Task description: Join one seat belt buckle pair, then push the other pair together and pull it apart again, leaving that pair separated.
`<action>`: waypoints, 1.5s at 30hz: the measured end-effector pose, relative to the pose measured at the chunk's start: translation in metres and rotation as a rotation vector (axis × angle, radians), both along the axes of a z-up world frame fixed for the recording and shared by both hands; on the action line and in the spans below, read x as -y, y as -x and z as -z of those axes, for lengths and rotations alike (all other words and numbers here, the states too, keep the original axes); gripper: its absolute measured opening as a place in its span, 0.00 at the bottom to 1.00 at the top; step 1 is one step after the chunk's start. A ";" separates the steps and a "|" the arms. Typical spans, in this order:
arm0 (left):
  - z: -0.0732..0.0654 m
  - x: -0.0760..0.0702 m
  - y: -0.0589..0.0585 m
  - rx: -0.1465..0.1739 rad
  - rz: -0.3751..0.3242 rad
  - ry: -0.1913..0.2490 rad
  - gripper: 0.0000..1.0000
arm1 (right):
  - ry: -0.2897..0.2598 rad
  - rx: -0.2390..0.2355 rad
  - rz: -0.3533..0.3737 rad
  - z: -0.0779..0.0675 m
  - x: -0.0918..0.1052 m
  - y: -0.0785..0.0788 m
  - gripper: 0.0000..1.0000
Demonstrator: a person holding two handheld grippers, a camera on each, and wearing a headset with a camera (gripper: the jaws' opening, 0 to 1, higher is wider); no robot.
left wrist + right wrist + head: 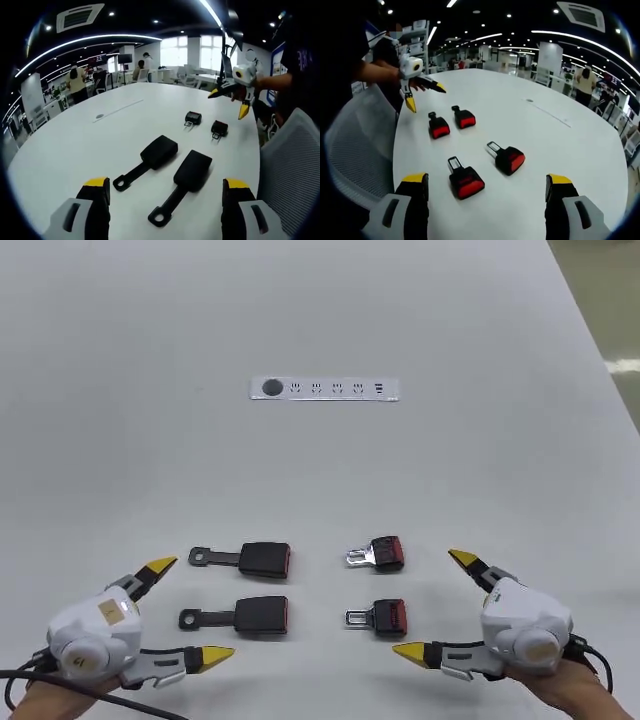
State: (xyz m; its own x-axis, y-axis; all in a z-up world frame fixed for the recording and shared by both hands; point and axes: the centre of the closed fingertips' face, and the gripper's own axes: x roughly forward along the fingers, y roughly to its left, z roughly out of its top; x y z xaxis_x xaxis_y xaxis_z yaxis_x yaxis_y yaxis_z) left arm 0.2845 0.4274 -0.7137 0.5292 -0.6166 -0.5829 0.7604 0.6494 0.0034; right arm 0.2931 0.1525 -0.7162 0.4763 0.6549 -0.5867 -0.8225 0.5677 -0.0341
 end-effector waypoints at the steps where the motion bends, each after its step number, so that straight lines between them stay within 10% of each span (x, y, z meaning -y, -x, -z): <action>1: 0.000 0.000 0.000 -0.002 0.006 -0.004 0.92 | 0.003 -0.001 -0.004 0.000 0.000 0.000 0.98; 45: 0.044 0.039 0.009 -0.176 0.410 -0.266 0.49 | 0.222 -0.047 -0.362 0.031 -0.010 0.013 0.54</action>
State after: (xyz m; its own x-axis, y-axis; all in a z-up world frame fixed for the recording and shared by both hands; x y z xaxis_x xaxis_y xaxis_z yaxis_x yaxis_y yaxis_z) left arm 0.2756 0.3883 -0.7577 0.1550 -0.5713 -0.8059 0.9562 0.2918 -0.0229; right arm 0.2799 0.1626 -0.7476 0.2078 0.6300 -0.7483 -0.9711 0.2247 -0.0805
